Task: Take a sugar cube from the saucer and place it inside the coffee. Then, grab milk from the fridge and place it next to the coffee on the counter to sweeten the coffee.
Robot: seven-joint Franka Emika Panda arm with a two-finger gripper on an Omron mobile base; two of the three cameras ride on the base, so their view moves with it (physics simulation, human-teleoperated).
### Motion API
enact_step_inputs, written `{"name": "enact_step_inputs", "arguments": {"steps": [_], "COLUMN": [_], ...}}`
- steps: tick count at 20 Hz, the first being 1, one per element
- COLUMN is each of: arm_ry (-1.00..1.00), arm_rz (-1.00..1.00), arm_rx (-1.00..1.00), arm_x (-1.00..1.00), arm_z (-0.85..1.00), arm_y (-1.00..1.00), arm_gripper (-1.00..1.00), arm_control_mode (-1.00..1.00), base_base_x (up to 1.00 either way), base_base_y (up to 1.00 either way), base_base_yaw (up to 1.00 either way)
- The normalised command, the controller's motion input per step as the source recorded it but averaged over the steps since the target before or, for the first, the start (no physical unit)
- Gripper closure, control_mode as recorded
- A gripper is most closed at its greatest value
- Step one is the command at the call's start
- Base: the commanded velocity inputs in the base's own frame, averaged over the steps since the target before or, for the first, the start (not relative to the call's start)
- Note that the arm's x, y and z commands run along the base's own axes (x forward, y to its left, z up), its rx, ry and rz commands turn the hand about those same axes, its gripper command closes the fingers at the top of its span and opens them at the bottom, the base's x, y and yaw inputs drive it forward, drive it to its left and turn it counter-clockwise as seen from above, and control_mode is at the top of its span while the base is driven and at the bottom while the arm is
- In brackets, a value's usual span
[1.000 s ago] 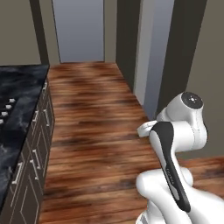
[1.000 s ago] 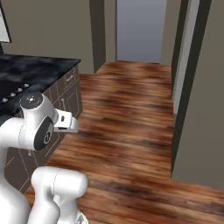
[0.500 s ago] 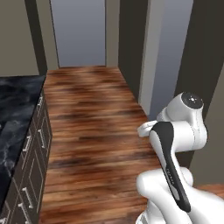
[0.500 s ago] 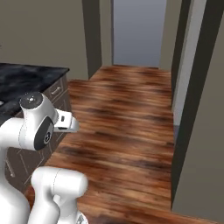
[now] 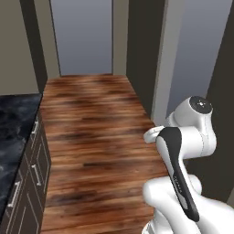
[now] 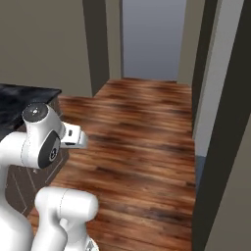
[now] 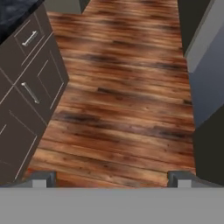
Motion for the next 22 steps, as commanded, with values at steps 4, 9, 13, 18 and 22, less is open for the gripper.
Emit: {"name": "enact_step_inputs", "arguments": {"steps": [4, 9, 13, 18, 22], "arm_ry": [0.0, 0.0, 0.0, 0.0, 0.0], "arm_rz": [0.0, 0.0, 0.0, 0.0, 0.0], "arm_rx": [0.0, 0.0, 0.0, 0.0, 0.0], "arm_x": [0.0, 0.0, 0.0, 0.0, 0.0], "arm_z": [0.0, 0.0, 0.0, 0.0, 0.0], "arm_y": [0.0, 0.0, 0.0, 0.0, 0.0], "arm_gripper": [-1.0, -1.0, -1.0, -1.0, -1.0], "arm_control_mode": [1.0, 1.0, 1.0, 1.0, 1.0], "base_base_x": [1.0, 1.0, 1.0, 1.0, 1.0], "base_base_y": [0.13, 0.26, 0.31, 0.39, 0.37], "base_base_yaw": [0.0, 0.0, 0.0, 0.09, 0.19]}}
